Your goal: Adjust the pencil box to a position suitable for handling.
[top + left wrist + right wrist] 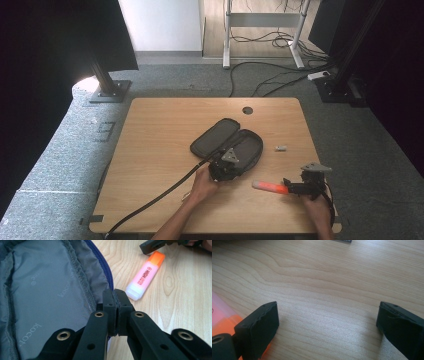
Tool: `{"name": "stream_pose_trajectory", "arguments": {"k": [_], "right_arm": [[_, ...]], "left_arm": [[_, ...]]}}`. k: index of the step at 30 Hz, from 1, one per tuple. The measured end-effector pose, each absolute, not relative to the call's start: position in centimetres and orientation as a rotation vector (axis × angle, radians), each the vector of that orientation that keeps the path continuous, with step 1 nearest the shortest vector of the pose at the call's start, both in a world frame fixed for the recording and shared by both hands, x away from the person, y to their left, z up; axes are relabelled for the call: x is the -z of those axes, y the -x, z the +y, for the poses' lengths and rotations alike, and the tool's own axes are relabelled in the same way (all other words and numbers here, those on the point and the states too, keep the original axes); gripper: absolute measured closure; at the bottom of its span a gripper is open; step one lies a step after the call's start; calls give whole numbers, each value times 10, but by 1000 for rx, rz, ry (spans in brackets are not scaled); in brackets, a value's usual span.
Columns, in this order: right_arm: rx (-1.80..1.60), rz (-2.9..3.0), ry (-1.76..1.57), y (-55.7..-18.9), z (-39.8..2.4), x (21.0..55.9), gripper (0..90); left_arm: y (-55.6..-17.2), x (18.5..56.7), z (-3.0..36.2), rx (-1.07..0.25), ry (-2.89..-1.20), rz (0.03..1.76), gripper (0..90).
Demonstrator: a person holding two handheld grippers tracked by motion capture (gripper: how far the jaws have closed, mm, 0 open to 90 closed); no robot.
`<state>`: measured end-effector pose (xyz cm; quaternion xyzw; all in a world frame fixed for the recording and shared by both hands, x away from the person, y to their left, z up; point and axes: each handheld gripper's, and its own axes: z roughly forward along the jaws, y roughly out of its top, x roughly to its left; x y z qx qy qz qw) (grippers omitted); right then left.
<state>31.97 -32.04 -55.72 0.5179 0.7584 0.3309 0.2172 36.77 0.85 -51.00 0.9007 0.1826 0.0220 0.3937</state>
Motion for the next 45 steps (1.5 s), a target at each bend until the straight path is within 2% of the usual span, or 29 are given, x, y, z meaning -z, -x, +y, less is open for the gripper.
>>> {"name": "stream_pose_trajectory", "arguments": {"k": [12, 30, 36, 45], "right_arm": [[-916, 2101, -1435, -320, -320, 557, 39], [-917, 2101, -1435, -320, -320, 557, 40], [-917, 2101, -1435, -320, -320, 557, 40], [-917, 2101, -1435, -320, -320, 557, 40]], "left_arm": [[-354, 513, 1, -24, -2301, 436, 868], [-355, 490, 22, -94, -2274, 486, 429], [-356, 485, 39, -99, -2260, 538, 318], [-353, 478, 65, -109, -2234, 577, 209]]}}
